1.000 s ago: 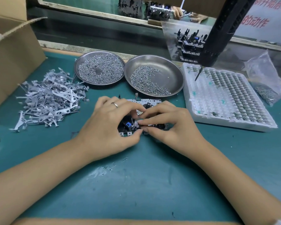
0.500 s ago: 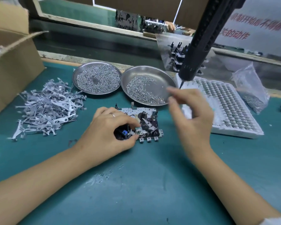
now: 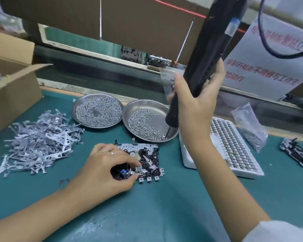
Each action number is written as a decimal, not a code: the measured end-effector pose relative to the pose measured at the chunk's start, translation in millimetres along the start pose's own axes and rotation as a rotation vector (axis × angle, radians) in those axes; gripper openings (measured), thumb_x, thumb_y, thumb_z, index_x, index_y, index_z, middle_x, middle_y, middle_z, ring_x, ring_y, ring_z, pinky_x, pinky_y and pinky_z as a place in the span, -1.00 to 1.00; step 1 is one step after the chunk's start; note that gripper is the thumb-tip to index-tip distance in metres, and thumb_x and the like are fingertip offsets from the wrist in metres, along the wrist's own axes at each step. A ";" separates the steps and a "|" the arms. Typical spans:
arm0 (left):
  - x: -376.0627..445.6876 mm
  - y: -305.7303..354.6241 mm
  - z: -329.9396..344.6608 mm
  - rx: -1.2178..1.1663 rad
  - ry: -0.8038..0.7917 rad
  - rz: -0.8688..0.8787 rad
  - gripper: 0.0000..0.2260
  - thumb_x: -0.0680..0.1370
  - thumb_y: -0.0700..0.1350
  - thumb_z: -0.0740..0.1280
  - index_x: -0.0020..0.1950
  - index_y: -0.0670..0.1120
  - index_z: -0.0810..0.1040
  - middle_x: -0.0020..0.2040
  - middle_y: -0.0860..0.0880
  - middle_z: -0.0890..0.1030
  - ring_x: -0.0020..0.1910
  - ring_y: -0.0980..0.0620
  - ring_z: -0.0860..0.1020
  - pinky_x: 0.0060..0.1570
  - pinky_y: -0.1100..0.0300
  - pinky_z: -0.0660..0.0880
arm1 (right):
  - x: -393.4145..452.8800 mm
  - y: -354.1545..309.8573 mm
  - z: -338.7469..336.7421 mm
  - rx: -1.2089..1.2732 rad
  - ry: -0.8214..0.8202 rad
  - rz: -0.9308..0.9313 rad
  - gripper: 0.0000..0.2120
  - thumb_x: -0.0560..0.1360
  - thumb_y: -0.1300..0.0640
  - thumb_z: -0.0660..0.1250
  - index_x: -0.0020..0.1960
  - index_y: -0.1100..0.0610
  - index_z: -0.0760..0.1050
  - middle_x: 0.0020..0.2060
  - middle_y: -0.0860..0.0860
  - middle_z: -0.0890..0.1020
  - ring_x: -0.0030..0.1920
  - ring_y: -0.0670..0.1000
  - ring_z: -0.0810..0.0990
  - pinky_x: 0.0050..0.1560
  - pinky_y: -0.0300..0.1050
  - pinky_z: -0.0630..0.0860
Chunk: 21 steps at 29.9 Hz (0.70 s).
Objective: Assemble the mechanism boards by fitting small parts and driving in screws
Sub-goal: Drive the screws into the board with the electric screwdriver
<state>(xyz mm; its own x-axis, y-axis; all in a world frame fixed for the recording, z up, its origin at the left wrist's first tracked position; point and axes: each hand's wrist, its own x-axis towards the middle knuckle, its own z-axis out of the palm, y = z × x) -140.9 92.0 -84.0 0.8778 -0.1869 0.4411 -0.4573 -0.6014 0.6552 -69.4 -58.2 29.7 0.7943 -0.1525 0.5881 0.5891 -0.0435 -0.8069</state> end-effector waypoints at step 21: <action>0.7 1.5 0.8 0.040 0.022 0.007 -0.83 0.28 0.01 0.47 -0.16 0.06 0.66 -0.26 0.35 0.51 -0.15 0.19 0.46 0.08 0.18 0.27 | -65.0 12.7 20.9 0.470 -0.150 0.054 -0.79 0.50 0.36 0.21 0.00 0.14 0.21 -0.51 0.02 0.40 -0.60 0.05 0.33 -0.53 -0.20 0.33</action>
<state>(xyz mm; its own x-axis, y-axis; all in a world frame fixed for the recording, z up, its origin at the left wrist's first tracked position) -140.9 90.3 -83.2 0.8709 -0.1743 0.4595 -0.4570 -0.6310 0.6269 -110.4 -28.2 -17.6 0.8176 0.0033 0.5758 0.5227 0.4152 -0.7446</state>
